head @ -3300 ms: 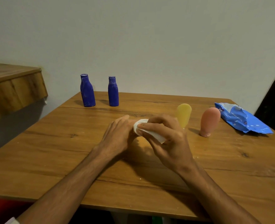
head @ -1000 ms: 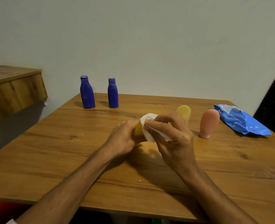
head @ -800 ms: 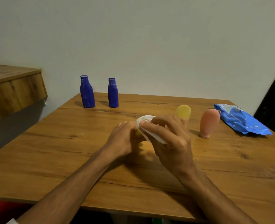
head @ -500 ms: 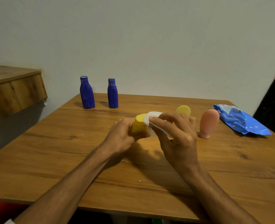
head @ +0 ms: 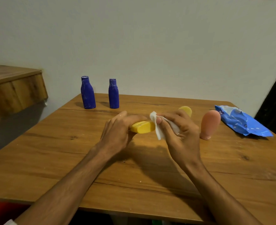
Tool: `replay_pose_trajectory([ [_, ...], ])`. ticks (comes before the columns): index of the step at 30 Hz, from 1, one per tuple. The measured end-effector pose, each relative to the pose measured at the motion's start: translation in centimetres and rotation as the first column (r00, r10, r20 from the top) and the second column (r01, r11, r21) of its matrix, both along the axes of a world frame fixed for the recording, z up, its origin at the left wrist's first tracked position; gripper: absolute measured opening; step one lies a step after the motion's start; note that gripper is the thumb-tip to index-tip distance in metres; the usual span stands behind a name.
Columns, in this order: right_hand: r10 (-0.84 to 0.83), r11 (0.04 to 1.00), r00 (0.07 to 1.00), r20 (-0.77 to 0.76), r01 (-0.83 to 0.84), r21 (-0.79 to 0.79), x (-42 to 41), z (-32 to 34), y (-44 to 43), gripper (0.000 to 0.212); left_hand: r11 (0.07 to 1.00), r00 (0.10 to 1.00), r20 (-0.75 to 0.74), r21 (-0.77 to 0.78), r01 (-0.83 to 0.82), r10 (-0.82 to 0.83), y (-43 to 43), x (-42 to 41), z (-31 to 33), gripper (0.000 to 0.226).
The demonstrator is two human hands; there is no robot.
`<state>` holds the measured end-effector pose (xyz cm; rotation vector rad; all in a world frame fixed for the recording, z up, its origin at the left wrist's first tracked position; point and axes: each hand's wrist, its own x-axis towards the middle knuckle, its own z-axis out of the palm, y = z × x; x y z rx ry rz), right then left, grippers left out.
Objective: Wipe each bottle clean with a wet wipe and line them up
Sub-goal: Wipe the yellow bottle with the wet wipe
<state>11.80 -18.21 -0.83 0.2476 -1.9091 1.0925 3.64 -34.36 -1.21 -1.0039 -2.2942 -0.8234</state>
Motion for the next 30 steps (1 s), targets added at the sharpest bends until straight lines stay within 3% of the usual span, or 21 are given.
replay_pose_trajectory([
  [5, -0.005, 0.989, 1.000, 0.016, 0.002, 0.147, -0.3, -0.7, -0.4, 0.025, 0.999, 1.000, -0.023, -0.046, -0.021, 0.020, 0.1, 0.4, -0.1, 0.031],
  [8, -0.040, 0.990, 0.999, 0.028, 0.036, 0.139, -0.6, -0.7, 0.2, 0.022, 1.000, 0.999, -0.049, -0.024, -0.012, 0.011, -0.1, 0.2, 0.1, 0.036],
  [13, -0.086, 0.986, 0.994, -0.065, 0.095, 0.137, -0.3, -0.9, 0.1, 0.025, 0.999, 0.998, 0.061, -0.043, -0.032, 0.035, 0.0, 0.6, 0.4, 0.039],
  [19, 0.024, 0.925, 0.979, -0.203, 0.055, 0.376, -0.1, -1.1, -0.9, 0.023, 0.989, 0.985, 0.144, -0.125, -0.076, 0.094, 0.2, 1.9, 1.3, 0.030],
  [23, 0.013, 0.903, 0.976, -0.220, 0.083, 0.423, 0.0, -1.1, -0.3, 0.024, 0.983, 0.974, 0.193, -0.160, -0.091, 0.122, 0.3, 2.2, 1.5, 0.032],
  [30, 0.033, 0.882, 0.962, -0.270, 0.098, 0.460, -0.1, -1.2, -0.2, 0.029, 0.998, 0.973, 0.218, -0.007, -0.070, 0.070, 0.4, 1.6, 0.9, 0.027],
])
